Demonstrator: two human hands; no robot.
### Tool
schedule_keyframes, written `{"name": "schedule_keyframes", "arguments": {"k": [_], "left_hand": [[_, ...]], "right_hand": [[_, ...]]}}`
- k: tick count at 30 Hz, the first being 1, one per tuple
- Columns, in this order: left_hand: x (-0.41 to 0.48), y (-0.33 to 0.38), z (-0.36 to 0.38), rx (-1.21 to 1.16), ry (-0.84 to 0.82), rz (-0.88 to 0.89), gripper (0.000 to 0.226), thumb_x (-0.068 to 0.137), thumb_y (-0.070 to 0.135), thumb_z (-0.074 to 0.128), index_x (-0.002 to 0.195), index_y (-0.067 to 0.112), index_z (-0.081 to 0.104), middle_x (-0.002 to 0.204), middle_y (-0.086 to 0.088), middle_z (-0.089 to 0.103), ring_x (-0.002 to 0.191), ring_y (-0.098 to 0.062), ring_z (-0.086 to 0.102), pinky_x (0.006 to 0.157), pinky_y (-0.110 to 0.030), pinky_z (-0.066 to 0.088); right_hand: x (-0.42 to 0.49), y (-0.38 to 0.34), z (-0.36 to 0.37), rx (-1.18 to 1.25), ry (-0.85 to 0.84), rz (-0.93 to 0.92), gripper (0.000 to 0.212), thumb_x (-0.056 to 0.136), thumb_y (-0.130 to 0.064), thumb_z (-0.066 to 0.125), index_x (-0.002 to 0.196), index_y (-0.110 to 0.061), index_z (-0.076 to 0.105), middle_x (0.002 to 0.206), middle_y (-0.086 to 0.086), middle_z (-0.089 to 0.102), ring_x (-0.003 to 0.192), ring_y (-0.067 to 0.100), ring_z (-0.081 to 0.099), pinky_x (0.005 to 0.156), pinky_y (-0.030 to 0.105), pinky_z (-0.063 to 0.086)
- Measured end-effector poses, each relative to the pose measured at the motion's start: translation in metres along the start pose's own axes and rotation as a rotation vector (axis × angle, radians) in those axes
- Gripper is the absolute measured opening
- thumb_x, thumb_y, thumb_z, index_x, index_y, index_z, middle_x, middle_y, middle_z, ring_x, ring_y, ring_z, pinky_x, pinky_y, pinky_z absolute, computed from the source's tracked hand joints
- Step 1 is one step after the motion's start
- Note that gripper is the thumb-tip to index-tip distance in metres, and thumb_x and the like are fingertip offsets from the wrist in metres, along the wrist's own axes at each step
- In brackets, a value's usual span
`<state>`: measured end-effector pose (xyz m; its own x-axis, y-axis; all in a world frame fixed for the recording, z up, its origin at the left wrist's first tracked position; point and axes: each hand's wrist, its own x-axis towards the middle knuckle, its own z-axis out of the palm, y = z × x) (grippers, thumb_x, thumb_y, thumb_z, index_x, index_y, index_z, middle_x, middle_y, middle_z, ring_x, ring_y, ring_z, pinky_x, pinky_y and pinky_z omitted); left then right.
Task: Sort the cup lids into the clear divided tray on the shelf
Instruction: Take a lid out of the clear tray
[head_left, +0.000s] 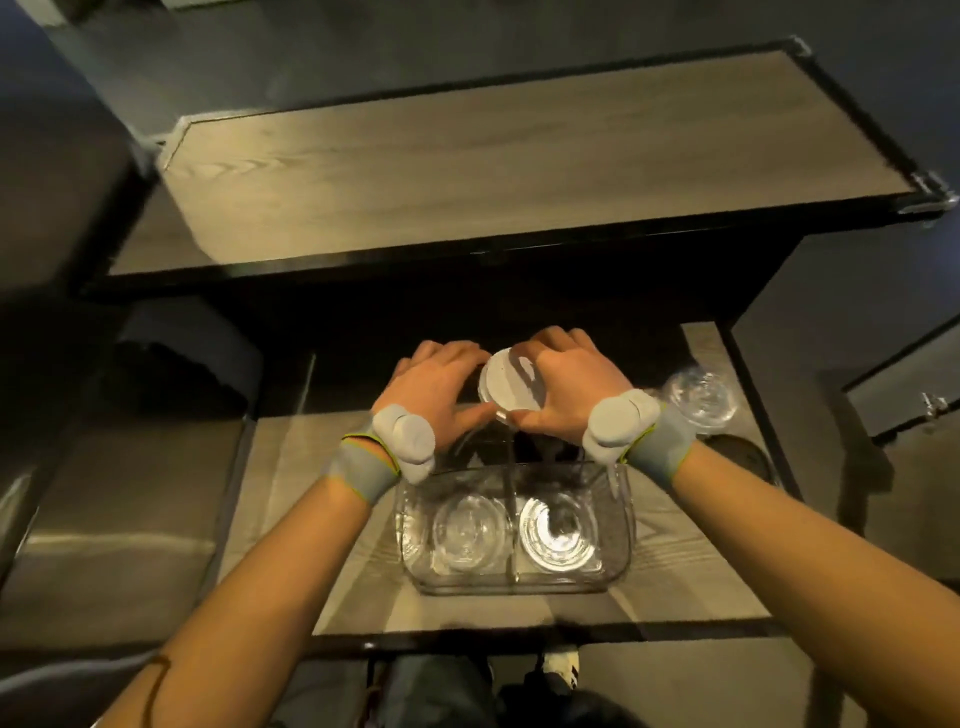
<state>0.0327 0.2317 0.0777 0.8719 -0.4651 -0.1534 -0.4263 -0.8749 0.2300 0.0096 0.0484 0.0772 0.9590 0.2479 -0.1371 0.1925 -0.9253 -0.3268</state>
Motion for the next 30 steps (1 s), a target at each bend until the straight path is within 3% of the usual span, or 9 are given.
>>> {"name": "schedule_keyframes", "arguments": {"k": [4, 7, 14, 20, 24, 26, 30], "left_hand": [[-0.02, -0.049, 0.013, -0.006, 0.025, -0.179, 0.06, 0.089, 0.037, 0.058, 0.143, 0.021, 0.037, 0.146, -0.002, 0.042, 0.131, -0.027, 0.037, 0.104, -0.044, 0.037], [-0.025, -0.069, 0.027, -0.036, -0.043, -0.27, 0.054, 0.09, 0.033, 0.055, 0.14, 0.021, 0.039, 0.137, -0.005, 0.049, 0.124, -0.029, 0.044, 0.099, -0.043, 0.04], [-0.021, -0.085, 0.045, -0.152, -0.043, -0.204, 0.039, 0.089, 0.026, 0.056, 0.127, 0.022, 0.05, 0.109, -0.003, 0.067, 0.103, -0.027, 0.055, 0.084, -0.038, 0.048], [-0.019, -0.089, 0.047, -0.184, -0.014, -0.176, 0.038, 0.089, 0.028, 0.057, 0.126, 0.022, 0.051, 0.111, -0.001, 0.067, 0.104, -0.024, 0.053, 0.082, -0.034, 0.045], [-0.019, -0.091, 0.046, -0.206, -0.021, -0.166, 0.04, 0.09, 0.029, 0.057, 0.129, 0.021, 0.05, 0.11, -0.001, 0.066, 0.105, -0.022, 0.052, 0.082, -0.032, 0.043], [-0.019, -0.091, 0.045, -0.203, -0.023, -0.166, 0.04, 0.09, 0.029, 0.057, 0.129, 0.021, 0.049, 0.11, -0.001, 0.066, 0.106, -0.021, 0.051, 0.082, -0.031, 0.042], [-0.018, -0.092, 0.046, -0.203, -0.024, -0.166, 0.039, 0.09, 0.029, 0.057, 0.127, 0.021, 0.049, 0.112, 0.0, 0.065, 0.105, -0.021, 0.051, 0.082, -0.031, 0.042]], "right_hand": [[0.014, -0.027, 0.019, 0.032, -0.082, -0.057, 0.075, 0.075, -0.051, 0.072, 0.137, -0.022, 0.043, 0.133, 0.004, 0.044, 0.12, 0.025, 0.039, 0.094, 0.035, 0.04], [0.02, -0.038, 0.036, 0.017, -0.156, -0.089, 0.071, 0.075, -0.053, 0.07, 0.134, -0.021, 0.046, 0.13, 0.004, 0.045, 0.118, 0.025, 0.04, 0.091, 0.036, 0.043], [0.047, -0.056, 0.074, -0.176, -0.295, -0.055, 0.065, 0.076, -0.053, 0.068, 0.124, -0.011, 0.053, 0.125, 0.013, 0.051, 0.115, 0.036, 0.044, 0.093, 0.044, 0.045], [0.078, -0.07, 0.095, -0.268, -0.541, 0.077, 0.06, 0.08, -0.032, 0.073, 0.13, -0.007, 0.051, 0.131, 0.016, 0.044, 0.122, 0.04, 0.039, 0.098, 0.054, 0.043], [0.087, -0.077, 0.094, -0.261, -0.687, 0.099, 0.045, 0.094, -0.02, 0.059, 0.133, -0.003, 0.045, 0.142, 0.02, 0.038, 0.133, 0.035, 0.037, 0.108, 0.053, 0.029], [0.086, -0.073, 0.098, -0.203, -0.658, 0.088, 0.034, 0.096, -0.018, 0.057, 0.128, -0.01, 0.047, 0.143, 0.02, 0.04, 0.132, 0.034, 0.041, 0.107, 0.049, 0.032], [0.081, -0.071, 0.093, -0.114, -0.518, 0.129, 0.032, 0.1, -0.012, 0.048, 0.13, -0.002, 0.052, 0.134, 0.02, 0.052, 0.124, 0.034, 0.051, 0.099, 0.043, 0.041]]}}
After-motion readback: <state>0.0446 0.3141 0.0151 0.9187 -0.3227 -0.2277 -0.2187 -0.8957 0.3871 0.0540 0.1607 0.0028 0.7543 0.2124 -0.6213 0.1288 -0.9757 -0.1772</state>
